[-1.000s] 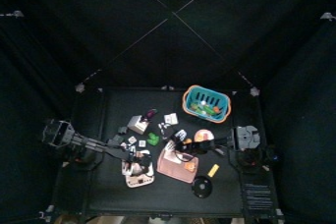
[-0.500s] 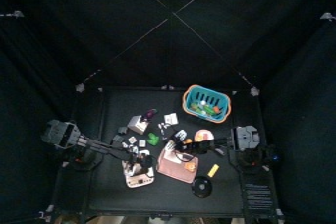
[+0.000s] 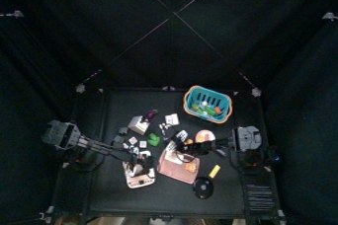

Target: Grab carot bottom

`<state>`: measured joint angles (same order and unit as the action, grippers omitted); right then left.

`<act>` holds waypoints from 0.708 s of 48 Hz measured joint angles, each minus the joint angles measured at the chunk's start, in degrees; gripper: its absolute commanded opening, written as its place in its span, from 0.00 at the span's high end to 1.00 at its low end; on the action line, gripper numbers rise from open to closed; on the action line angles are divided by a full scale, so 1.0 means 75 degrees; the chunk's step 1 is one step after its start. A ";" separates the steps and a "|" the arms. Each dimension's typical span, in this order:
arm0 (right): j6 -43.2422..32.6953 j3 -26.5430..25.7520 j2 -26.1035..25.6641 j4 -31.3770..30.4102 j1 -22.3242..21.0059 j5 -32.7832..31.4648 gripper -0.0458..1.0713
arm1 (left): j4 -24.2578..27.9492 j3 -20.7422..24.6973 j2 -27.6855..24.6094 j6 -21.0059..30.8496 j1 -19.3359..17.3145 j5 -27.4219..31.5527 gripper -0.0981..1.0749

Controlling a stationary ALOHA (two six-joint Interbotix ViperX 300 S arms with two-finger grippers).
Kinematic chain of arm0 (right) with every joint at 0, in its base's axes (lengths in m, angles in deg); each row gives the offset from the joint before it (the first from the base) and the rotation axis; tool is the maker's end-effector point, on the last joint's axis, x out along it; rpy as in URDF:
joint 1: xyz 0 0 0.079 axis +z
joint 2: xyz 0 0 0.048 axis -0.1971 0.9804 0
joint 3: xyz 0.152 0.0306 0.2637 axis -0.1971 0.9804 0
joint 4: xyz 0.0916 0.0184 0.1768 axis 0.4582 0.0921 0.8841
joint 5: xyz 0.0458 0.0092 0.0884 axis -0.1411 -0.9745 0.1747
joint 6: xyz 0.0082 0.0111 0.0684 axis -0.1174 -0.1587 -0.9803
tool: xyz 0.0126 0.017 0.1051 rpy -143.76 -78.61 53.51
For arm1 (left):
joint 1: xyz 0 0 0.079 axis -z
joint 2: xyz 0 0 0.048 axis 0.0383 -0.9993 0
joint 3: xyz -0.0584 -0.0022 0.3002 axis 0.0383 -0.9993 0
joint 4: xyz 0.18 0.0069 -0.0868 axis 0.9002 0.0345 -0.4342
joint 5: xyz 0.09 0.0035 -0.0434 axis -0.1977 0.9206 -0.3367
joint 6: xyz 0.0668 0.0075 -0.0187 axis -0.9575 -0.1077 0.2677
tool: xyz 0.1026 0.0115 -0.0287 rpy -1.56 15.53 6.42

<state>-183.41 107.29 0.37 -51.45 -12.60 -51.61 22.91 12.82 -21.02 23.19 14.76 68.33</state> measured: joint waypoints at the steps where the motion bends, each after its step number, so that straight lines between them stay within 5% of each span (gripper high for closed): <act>1: 0.0000 0.0000 0.0000 0.0012 0.0000 0.0000 0.11 | 0.0000 0.0023 0.0012 -0.0012 0.0000 0.0000 0.33; 34: 0.0000 0.0023 0.0000 0.0000 0.0000 0.0000 0.11 | 0.0012 0.0363 0.0305 0.0047 -0.0082 0.0012 0.33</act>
